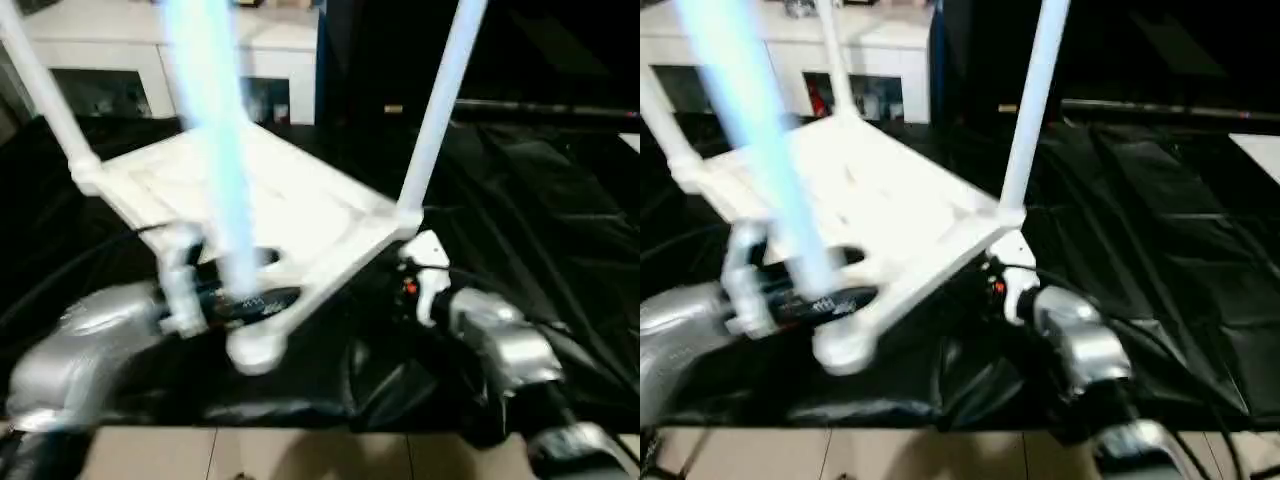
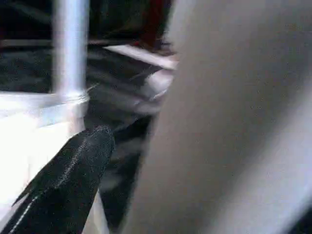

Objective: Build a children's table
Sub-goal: Rotate table base

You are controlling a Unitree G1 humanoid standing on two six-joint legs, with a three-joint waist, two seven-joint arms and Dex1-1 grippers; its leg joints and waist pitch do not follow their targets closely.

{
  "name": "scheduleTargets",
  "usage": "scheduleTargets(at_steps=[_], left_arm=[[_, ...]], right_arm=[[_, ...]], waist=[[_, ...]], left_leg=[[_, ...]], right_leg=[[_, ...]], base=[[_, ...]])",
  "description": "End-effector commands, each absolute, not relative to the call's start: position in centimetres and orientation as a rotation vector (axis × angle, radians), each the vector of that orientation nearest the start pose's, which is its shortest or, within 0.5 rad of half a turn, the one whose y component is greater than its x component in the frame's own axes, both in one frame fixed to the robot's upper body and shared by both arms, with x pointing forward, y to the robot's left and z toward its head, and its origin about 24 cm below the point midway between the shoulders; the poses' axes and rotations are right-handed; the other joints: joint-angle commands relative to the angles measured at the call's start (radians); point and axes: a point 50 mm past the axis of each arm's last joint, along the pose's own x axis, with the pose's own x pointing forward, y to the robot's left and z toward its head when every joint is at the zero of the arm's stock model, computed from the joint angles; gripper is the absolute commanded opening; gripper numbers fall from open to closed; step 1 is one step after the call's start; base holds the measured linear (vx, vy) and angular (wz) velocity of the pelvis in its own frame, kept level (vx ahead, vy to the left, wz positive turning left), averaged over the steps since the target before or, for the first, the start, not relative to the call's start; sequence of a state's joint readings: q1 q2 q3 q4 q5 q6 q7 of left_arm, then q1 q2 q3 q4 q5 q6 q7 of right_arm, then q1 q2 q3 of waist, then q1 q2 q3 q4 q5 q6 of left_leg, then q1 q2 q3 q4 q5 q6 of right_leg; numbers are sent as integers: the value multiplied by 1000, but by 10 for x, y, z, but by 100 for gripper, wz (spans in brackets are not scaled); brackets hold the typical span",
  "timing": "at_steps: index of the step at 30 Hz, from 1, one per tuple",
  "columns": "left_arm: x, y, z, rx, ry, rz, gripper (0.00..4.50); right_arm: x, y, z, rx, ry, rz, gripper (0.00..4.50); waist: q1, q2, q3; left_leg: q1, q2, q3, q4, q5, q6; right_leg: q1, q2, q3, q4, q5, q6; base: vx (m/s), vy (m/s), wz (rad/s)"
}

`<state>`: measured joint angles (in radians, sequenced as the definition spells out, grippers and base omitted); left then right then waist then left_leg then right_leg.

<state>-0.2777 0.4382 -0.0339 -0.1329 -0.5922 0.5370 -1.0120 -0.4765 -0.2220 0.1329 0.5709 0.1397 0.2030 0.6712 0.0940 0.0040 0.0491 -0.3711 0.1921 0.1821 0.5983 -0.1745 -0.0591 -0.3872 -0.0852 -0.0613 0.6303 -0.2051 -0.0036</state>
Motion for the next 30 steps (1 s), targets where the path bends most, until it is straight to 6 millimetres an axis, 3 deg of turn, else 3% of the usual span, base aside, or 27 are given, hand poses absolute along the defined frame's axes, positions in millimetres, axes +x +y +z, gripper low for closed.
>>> scheduleTargets(at_steps=[1,2,3,5,7,10,17,21,22,23,25,27,28,30], left_arm=[[263,134,117,-150,127,-1283,450],[264,131,117,-146,124,-1294,450],[265,115,117,-134,109,-1341,450],[265,96,119,-125,93,-1400,450],[265,90,119,-124,89,-1412,450],[267,74,119,-108,68,-1435,450],[274,39,118,-73,32,-1478,450],[280,28,118,-55,12,-1470,450],[280,28,118,-55,12,-1470,450],[285,24,117,-31,4,-1446,450],[290,22,116,-9,-9,-1427,450],[293,21,117,0,-18,-1409,450],[297,22,116,16,-20,-1385,450],[308,28,112,88,-13,-1303,450]], right_arm=[[325,-129,28,-93,363,749,413],[327,-128,28,-95,366,745,413],[331,-122,26,-110,375,747,426],[335,-114,27,-112,369,752,439],[337,-111,28,-107,363,754,445],[340,-101,30,-106,350,771,445],[344,-91,30,-126,340,795,445],[347,-94,29,-138,338,773,445],[347,-94,29,-138,338,773,445],[348,-97,29,-144,333,755,445],[349,-99,29,-143,328,743,445],[349,-100,30,-147,325,737,445],[350,-102,30,-149,323,729,445],[351,-109,31,-156,310,696,445]], waist=[[-1,6,-59],[-2,6,-59],[-4,-2,-60],[-5,-1,-59],[-5,-3,-59],[-10,0,-61],[-21,6,-62],[-28,16,-64],[-32,12,-63],[-31,21,-62],[-33,16,-62],[-33,17,-65],[-32,25,-65],[-34,26,-65]], left_leg=[[15,31,-13,-81,-261,-43],[13,31,-13,-81,-255,-42],[12,31,-12,-80,-240,-34],[13,31,-11,-78,-236,-32],[10,32,-12,-79,-224,-30],[8,31,-12,-76,-209,-23],[11,32,-13,-76,-241,-23],[9,31,-14,-72,-233,-8],[8,30,-12,-73,-237,-4],[8,30,-14,-72,-245,-4],[10,30,-12,-72,-261,-2],[8,31,-13,-70,-240,6],[7,31,-15,-69,-231,10],[6,30,-14,-67,-227,22]], right_leg=[[35,-53,46,-76,-183,-209],[37,-53,45,-75,-176,-209],[38,-53,45,-75,-170,-207],[38,-55,46,-77,-180,-207],[41,-55,46,-76,-172,-204],[44,-54,44,-72,-128,-215],[44,-54,43,-75,-132,-231],[48,-54,41,-72,-79,-257],[47,-52,41,-75,-84,-259],[49,-54,40,-73,-92,-264],[48,-54,41,-79,-111,-265],[52,-54,40,-75,-72,-272],[53,-55,40,-72,-56,-276],[54,-53,38,-71,-34,-283]], base=[[0,0,0],[0,0,0],[0,0,0],[0,0,0],[0,0,0],[0,0,0],[0,0,0],[0,0,0],[0,0,0],[0,0,0],[0,0,0],[0,0,0],[0,0,0],[0,0,0]])
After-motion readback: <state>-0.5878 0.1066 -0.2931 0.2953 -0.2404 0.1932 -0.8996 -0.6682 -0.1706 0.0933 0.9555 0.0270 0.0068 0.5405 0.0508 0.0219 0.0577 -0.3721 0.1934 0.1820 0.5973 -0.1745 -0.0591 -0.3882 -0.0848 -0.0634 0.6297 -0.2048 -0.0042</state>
